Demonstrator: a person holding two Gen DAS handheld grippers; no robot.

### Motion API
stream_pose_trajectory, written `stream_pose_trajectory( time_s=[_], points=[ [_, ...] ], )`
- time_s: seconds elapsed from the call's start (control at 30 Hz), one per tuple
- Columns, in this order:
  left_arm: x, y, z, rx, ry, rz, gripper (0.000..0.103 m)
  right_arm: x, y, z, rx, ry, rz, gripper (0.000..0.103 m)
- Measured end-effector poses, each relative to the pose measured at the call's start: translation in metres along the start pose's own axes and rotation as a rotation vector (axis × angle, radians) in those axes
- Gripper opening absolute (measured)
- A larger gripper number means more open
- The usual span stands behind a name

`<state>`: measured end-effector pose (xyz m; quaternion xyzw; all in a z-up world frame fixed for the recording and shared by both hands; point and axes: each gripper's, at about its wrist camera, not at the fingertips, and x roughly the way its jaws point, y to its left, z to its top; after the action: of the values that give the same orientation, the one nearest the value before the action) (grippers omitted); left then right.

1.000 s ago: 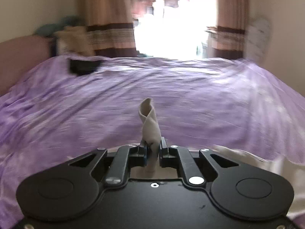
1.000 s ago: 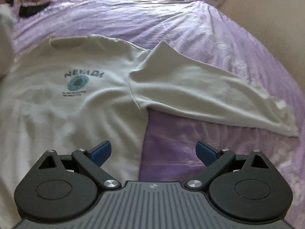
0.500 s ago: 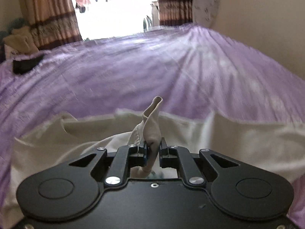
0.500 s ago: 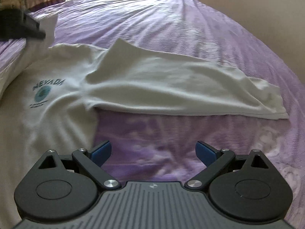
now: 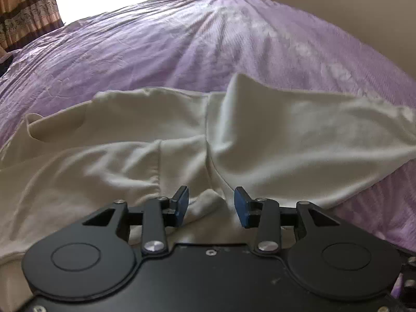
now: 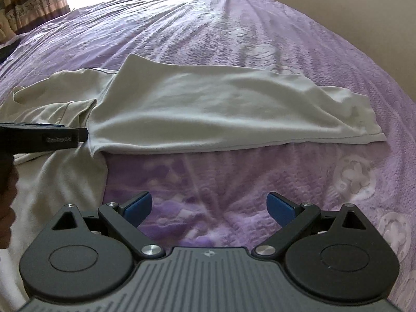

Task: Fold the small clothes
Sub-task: 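Withdraw the left gripper and move the right gripper toward the other sleeve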

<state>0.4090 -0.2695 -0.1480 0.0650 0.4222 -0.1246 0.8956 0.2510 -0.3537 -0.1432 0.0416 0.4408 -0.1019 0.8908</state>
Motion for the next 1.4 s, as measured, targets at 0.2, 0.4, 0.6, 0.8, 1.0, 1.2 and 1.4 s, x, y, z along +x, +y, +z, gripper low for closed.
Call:
stream_pose_trajectory(
  time_s=[0.2, 0.4, 0.6, 0.8, 1.0, 1.2, 1.4],
  points=[
    [-0.007, 0.021, 0.008, 0.003, -0.072, 0.159, 0.045, 0.000, 0.002, 0.000, -0.007, -0.001, 0.001, 0.103],
    [0.038, 0.024, -0.009, 0.019, 0.081, 0.187, 0.047, 0.004, 0.002, -0.001, -0.009, 0.010, -0.008, 0.103],
    [0.031, 0.020, -0.006, 0.032, 0.028, 0.214, 0.047, 0.008, 0.000, -0.001, -0.016, 0.015, -0.039, 0.103],
    [0.047, 0.010, -0.003, 0.089, 0.059, 0.256, 0.049, 0.008, -0.002, -0.002, -0.010, 0.013, -0.040, 0.103],
    [0.047, -0.016, -0.014, 0.267, 0.010, 0.354, 0.050, 0.015, -0.004, -0.003, -0.010, 0.034, -0.037, 0.103],
    [0.008, 0.010, -0.017, 0.149, 0.018, 0.273, 0.051, 0.019, -0.005, -0.003, 0.001, 0.045, -0.053, 0.103],
    [-0.052, 0.066, -0.050, 0.152, 0.018, 0.359, 0.051, 0.019, -0.002, -0.004, -0.013, 0.045, -0.070, 0.103]
  ],
)
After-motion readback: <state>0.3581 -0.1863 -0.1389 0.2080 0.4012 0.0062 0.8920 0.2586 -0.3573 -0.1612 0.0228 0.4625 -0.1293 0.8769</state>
